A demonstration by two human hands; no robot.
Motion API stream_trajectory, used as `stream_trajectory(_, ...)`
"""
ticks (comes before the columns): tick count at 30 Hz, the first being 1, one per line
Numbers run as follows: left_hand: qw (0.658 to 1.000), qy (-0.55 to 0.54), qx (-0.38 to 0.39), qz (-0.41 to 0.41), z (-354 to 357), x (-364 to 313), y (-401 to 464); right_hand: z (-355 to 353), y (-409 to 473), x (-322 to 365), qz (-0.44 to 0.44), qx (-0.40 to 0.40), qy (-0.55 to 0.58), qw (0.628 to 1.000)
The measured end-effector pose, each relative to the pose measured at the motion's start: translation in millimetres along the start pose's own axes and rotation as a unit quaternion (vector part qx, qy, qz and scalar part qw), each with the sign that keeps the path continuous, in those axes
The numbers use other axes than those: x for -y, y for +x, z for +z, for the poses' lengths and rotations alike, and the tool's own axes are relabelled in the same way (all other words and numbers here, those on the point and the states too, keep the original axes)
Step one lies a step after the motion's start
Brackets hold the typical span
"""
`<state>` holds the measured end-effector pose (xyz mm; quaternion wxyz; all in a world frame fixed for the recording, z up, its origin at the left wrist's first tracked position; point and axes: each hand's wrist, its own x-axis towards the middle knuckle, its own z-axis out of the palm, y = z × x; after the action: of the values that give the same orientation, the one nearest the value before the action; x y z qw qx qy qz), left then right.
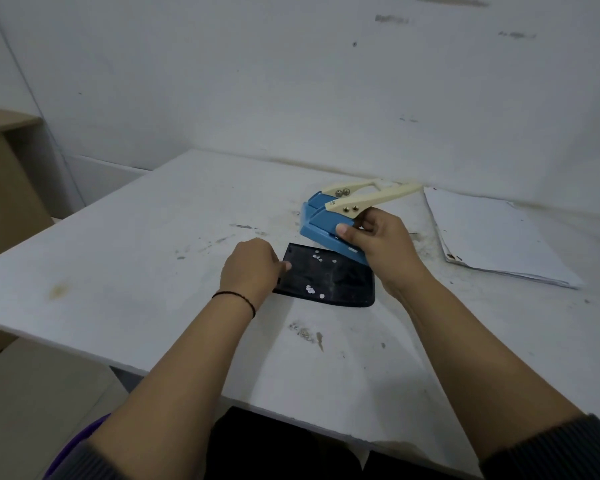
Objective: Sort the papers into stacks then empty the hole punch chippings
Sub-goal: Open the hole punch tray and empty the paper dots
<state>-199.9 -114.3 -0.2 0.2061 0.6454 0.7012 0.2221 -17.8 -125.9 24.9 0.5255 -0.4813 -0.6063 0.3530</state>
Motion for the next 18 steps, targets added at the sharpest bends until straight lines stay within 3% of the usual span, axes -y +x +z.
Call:
stream_trajectory(6,0.998,-0.038,0.026,-0.037,1,-7,16,-10,11,-2,0.025,0.007,0.007,1.0)
stream_trajectory(18,0.996,-0.092,-0.005,-0.02,-3,4,24,-27,29,-9,0.073,-0.032,-0.041,0.996)
